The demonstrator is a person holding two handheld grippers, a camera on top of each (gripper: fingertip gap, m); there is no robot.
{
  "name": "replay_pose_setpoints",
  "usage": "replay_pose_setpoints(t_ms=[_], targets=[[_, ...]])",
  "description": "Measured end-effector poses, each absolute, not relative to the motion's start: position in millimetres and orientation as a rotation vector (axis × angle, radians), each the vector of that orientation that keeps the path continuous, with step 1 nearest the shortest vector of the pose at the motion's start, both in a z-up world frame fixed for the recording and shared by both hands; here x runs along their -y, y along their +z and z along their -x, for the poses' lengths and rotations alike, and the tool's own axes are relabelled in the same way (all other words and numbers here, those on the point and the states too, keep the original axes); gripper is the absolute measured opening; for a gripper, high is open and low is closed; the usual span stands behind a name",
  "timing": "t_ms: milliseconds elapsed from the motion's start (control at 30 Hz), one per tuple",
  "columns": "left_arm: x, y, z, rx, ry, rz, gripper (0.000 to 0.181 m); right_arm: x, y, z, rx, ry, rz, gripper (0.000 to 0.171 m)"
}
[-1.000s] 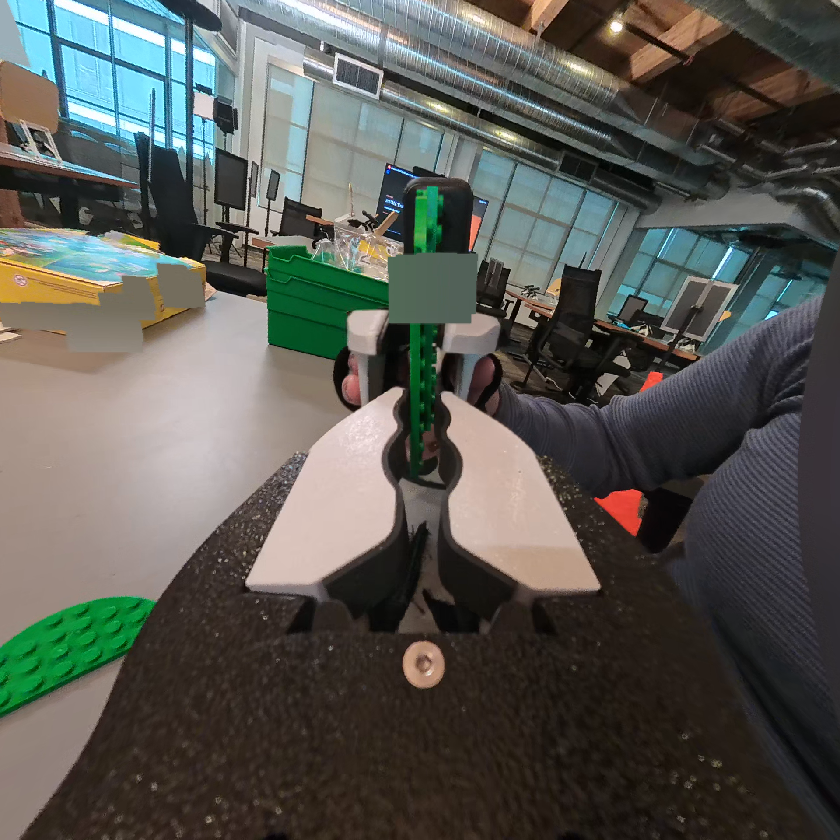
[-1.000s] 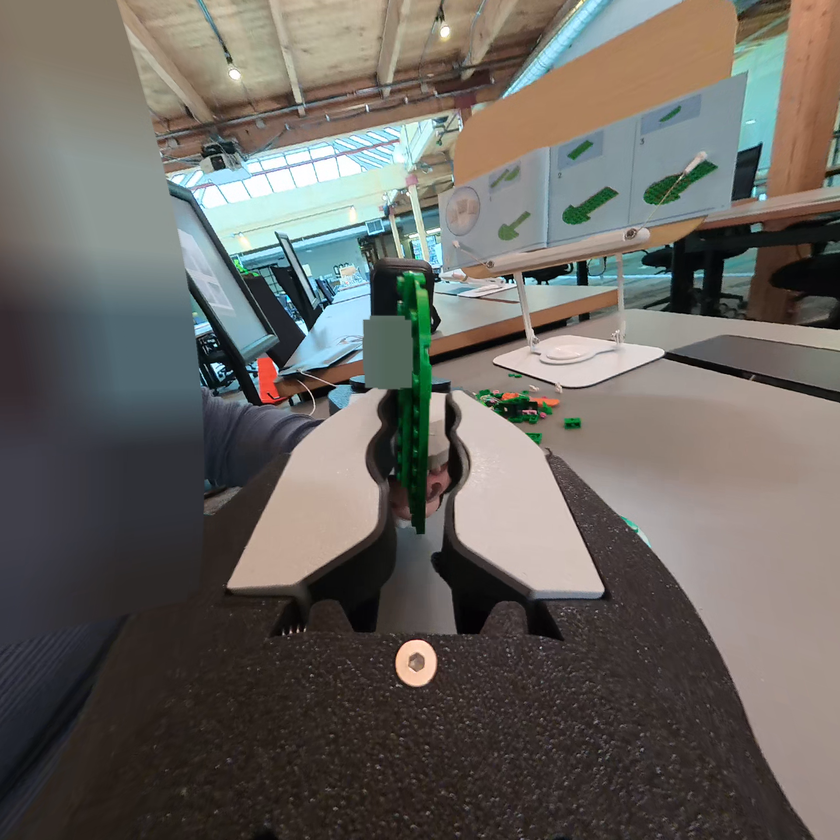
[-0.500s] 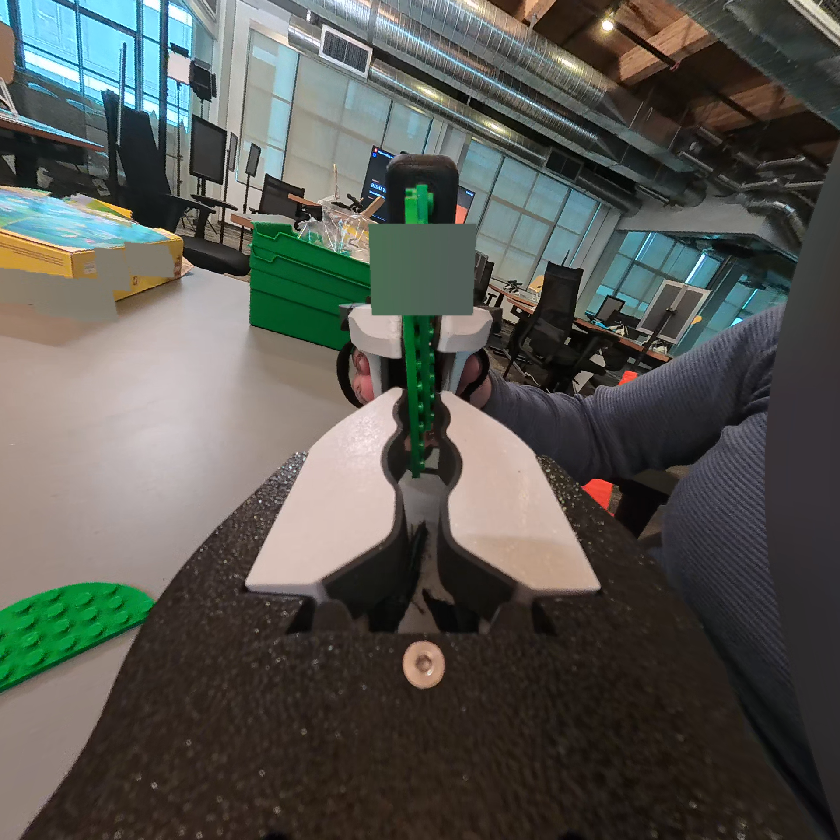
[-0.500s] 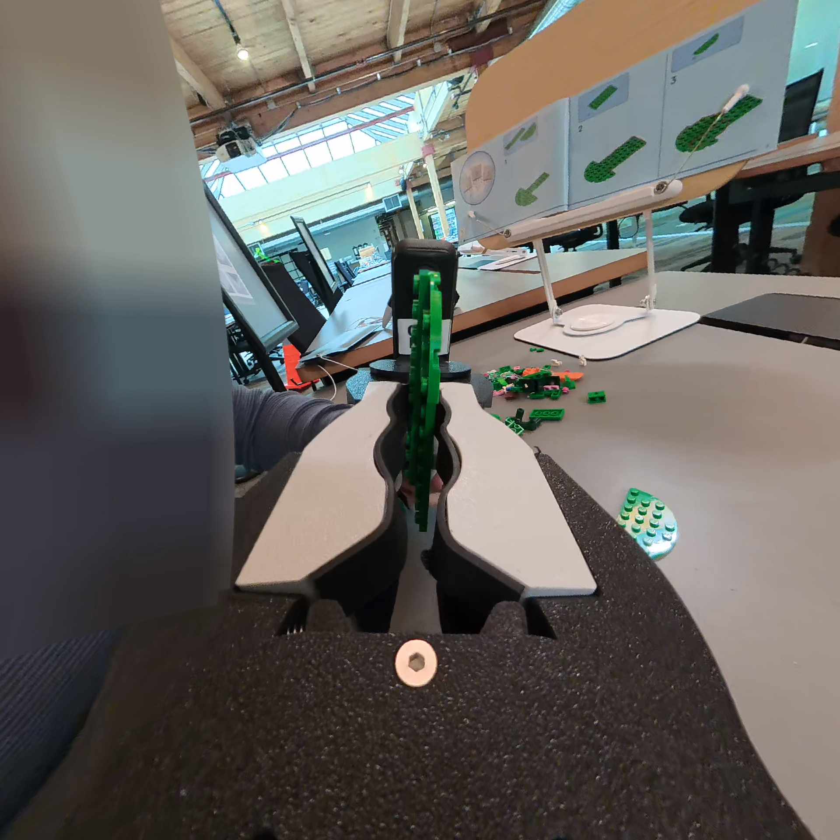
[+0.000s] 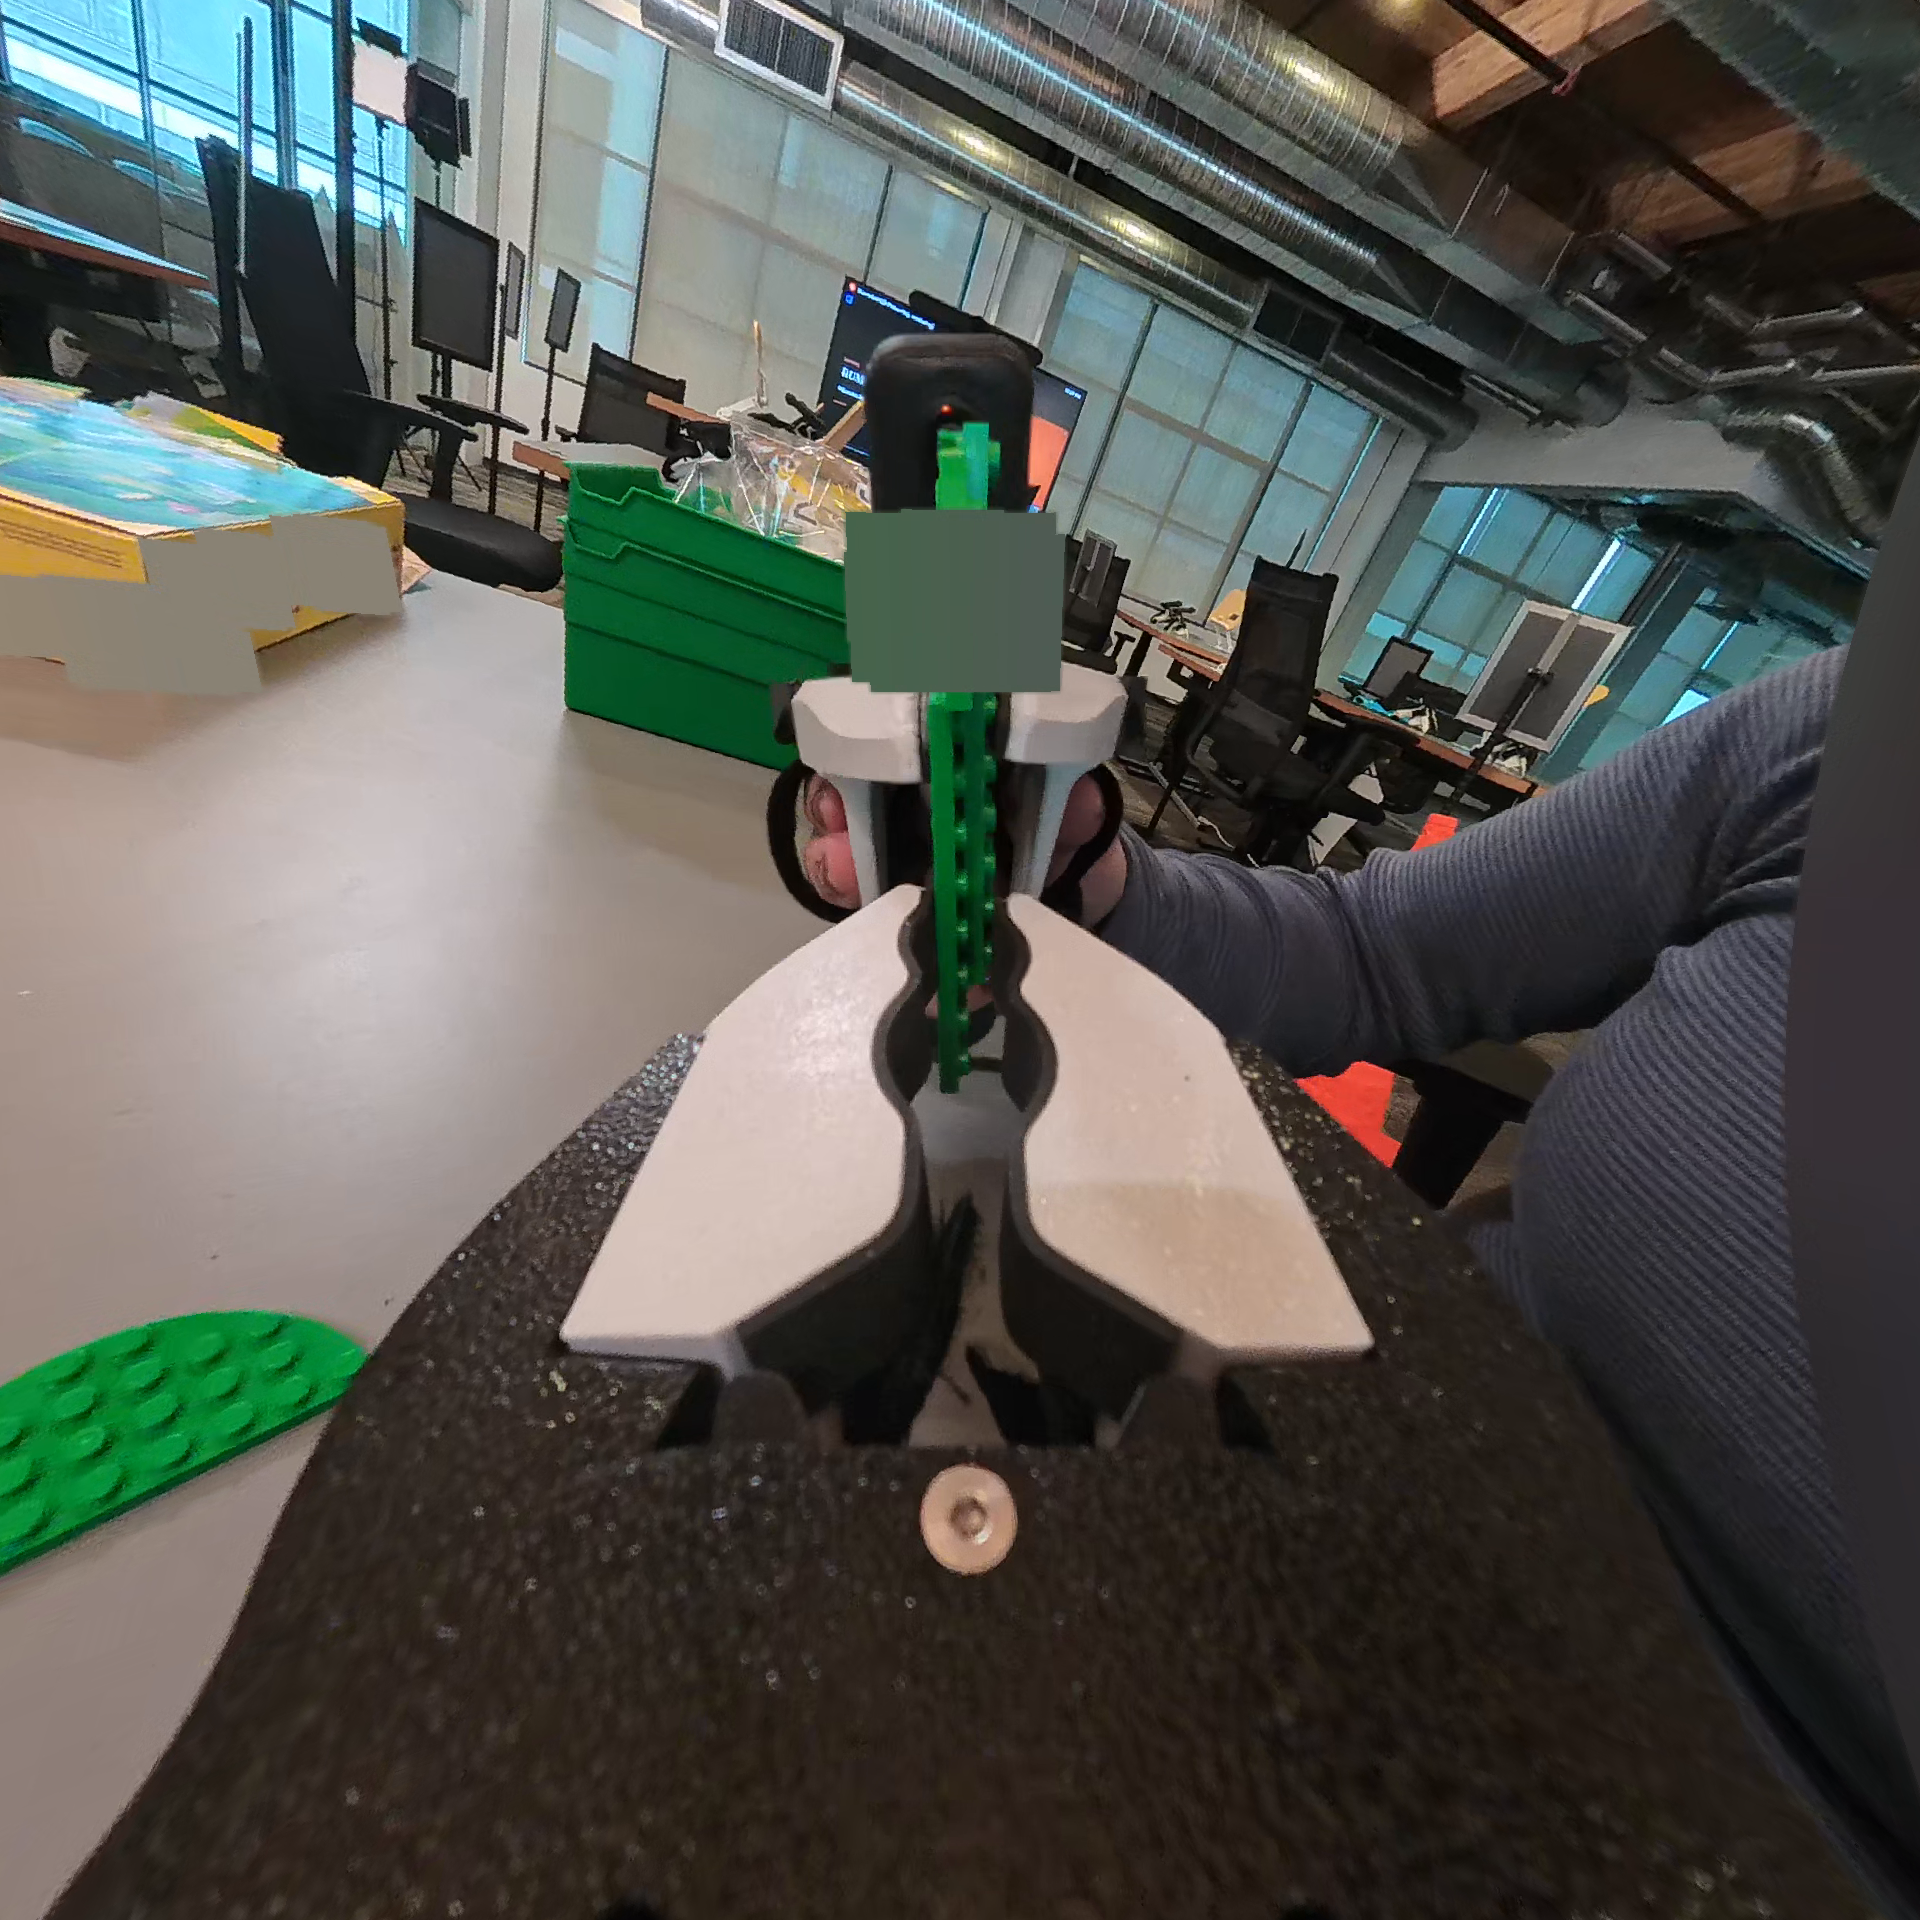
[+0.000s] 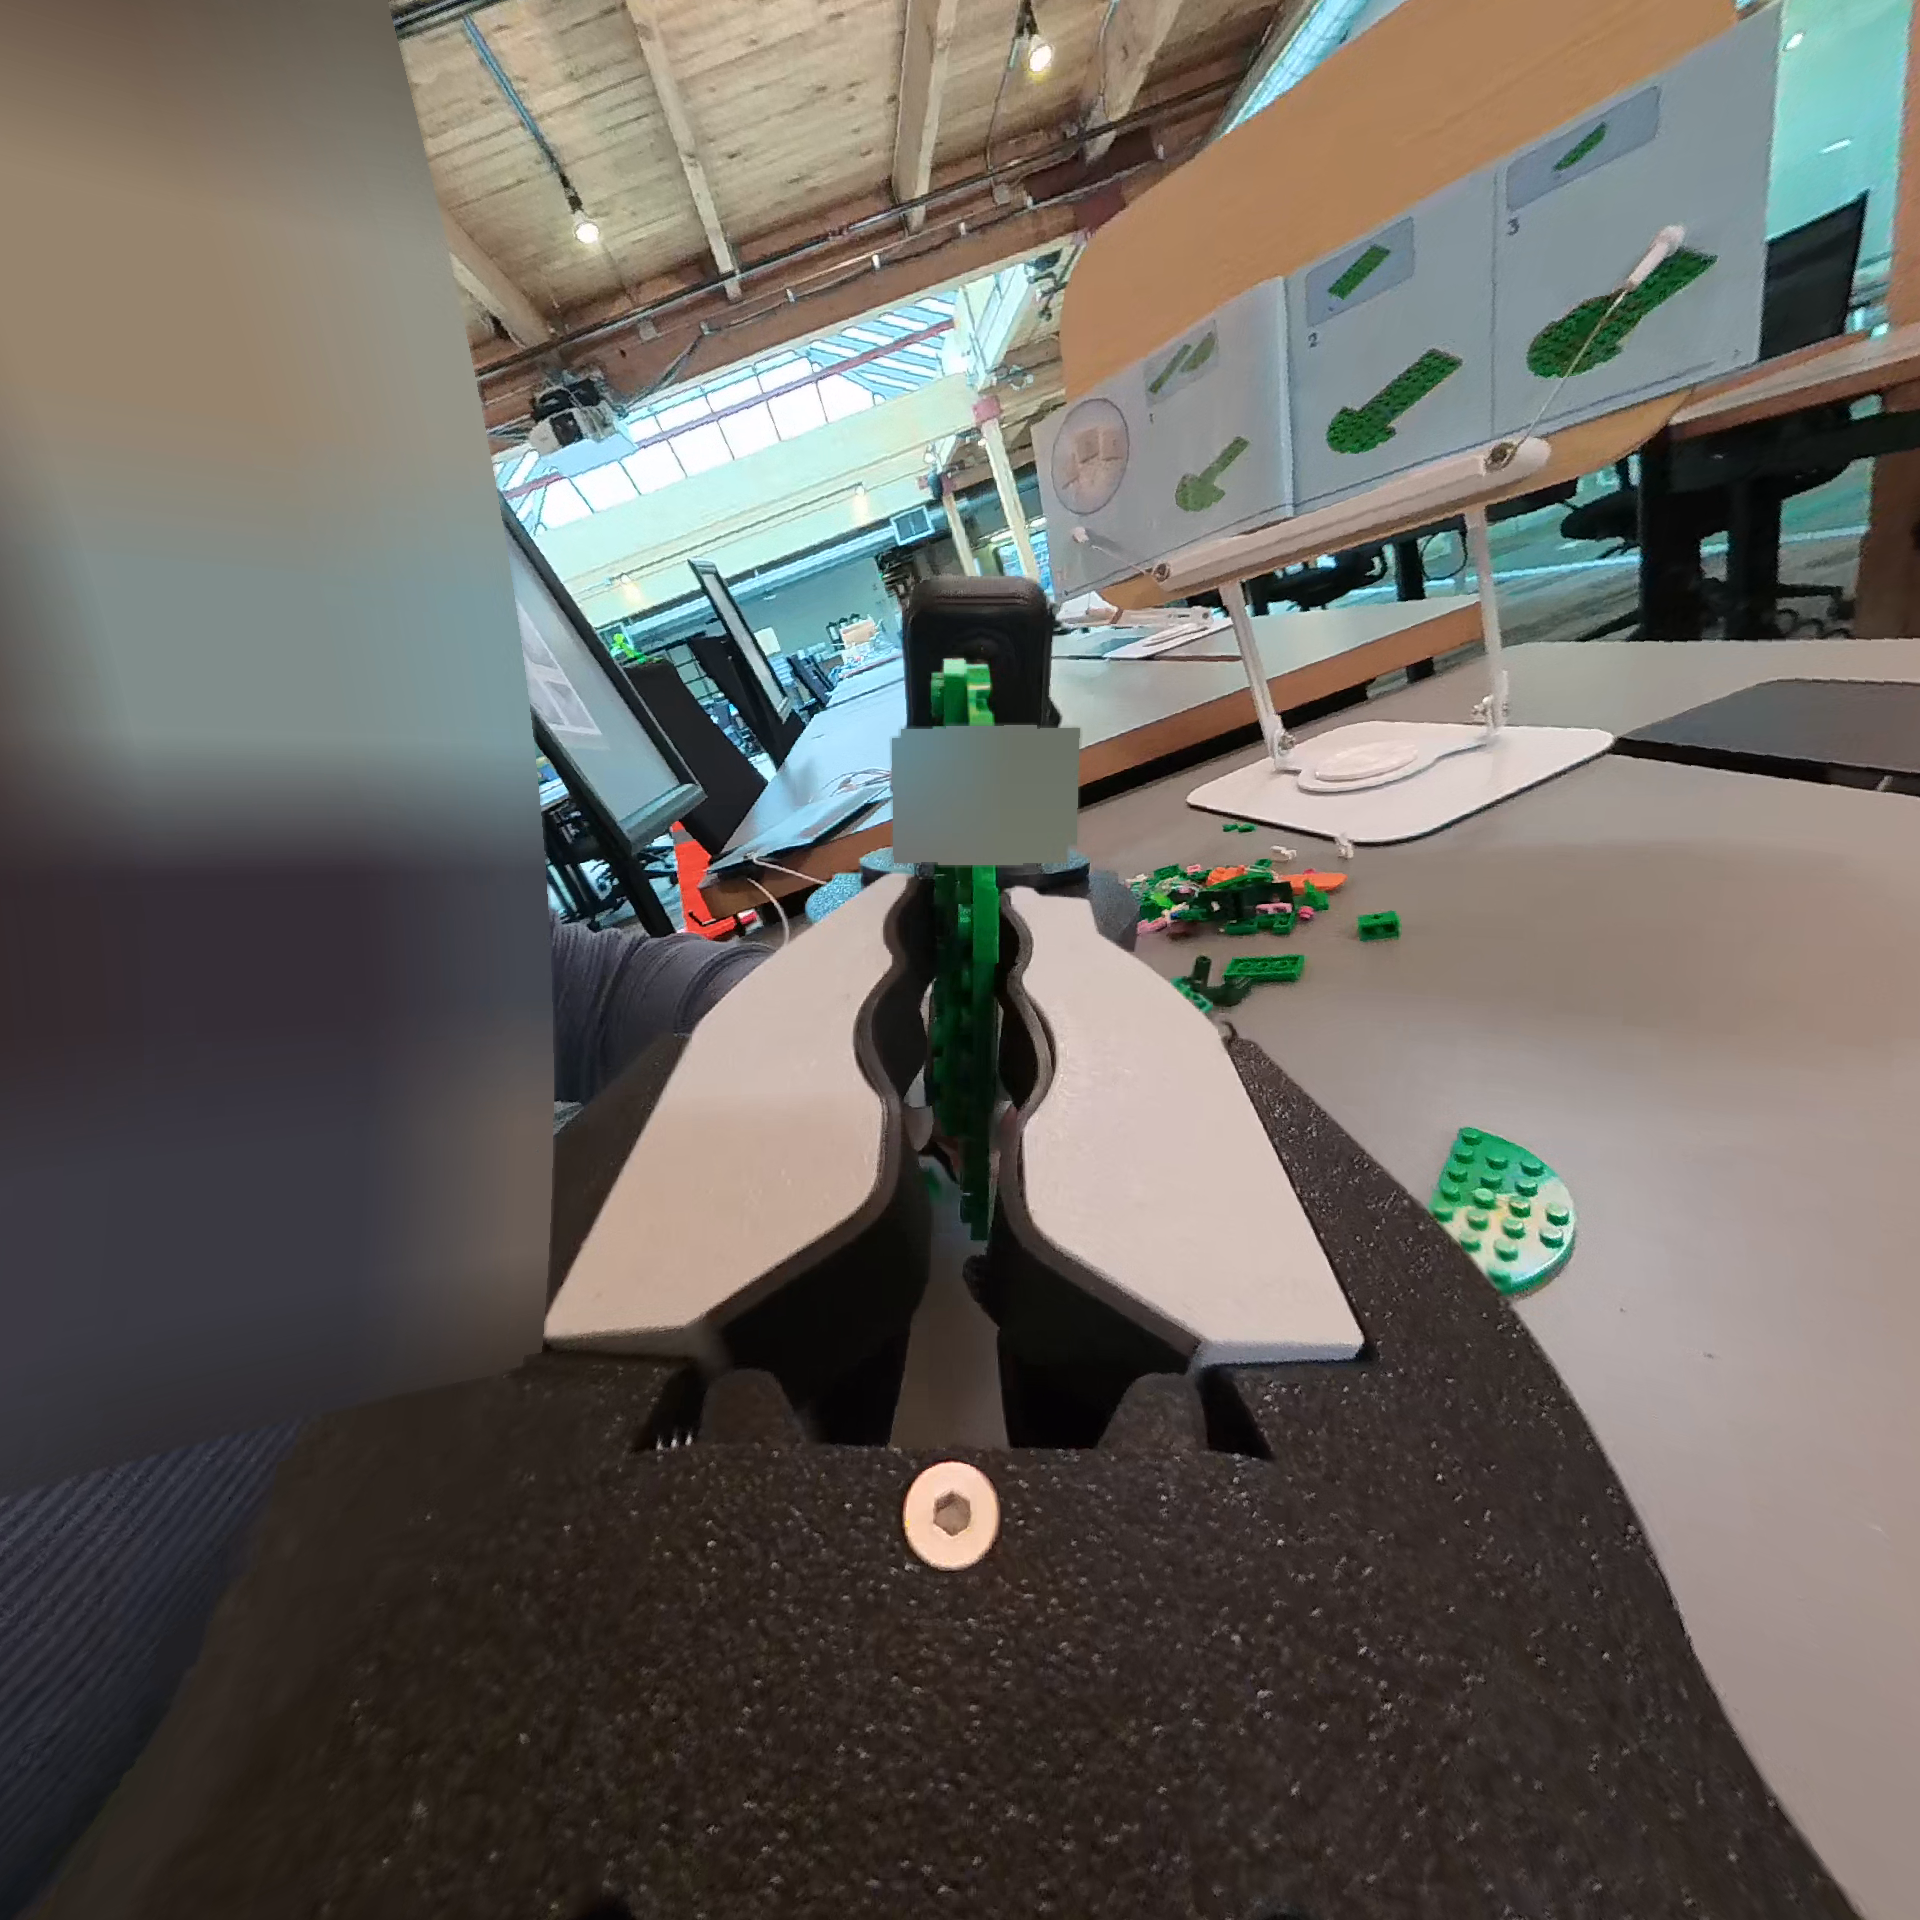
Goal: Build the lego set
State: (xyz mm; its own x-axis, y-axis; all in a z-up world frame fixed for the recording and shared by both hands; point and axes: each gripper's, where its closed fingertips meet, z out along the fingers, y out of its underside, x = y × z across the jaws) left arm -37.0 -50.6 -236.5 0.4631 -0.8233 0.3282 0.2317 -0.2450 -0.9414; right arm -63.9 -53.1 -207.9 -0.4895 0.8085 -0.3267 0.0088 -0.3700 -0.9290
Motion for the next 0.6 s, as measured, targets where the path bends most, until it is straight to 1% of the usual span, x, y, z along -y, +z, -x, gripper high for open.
replay_pose_setpoints(t_ms=[33,133,233,267,300,333,367,400,467,567,600], targets=[[51,-237,36,-0.549,-1.087,1.5,0.009,54,-208,63,1.315,1.92,1.128,0.01],[52,-236,35,-0.553,-1.083,1.505,0.009,55,-208,62,1.333,1.897,1.104,0.009],[50,-240,39,-0.599,-0.994,1.544,0.008,52,-210,63,1.376,1.767,1.05,0.012],[49,-243,40,-0.646,-0.924,1.568,0.009,48,-213,63,1.403,1.693,1.052,0.029],[49,-244,43,-0.696,-0.837,1.585,0.009,44,-218,62,1.449,1.6,1.055,0.05],[48,-244,46,-0.751,-0.736,1.602,0.009,40,-221,60,1.499,1.493,1.043,0.063],[47,-245,50,-0.815,-0.624,1.621,0.009,37,-223,57,1.537,1.38,1.004,0.069],[46,-247,54,-0.881,-0.503,1.639,0.009,38,-223,53,1.573,1.27,0.944,0.069],[45,-252,60,-1.005,-0.288,1.661,0.009,42,-226,48,1.65,1.031,0.815,0.062],[45,-261,64,-1.173,-0.008,1.667,0.009,48,-236,47,1.75,0.702,0.675,0.051],[46,-263,65,-1.218,0.068,1.659,0.009,50,-240,47,1.771,0.635,0.651,0.044]])
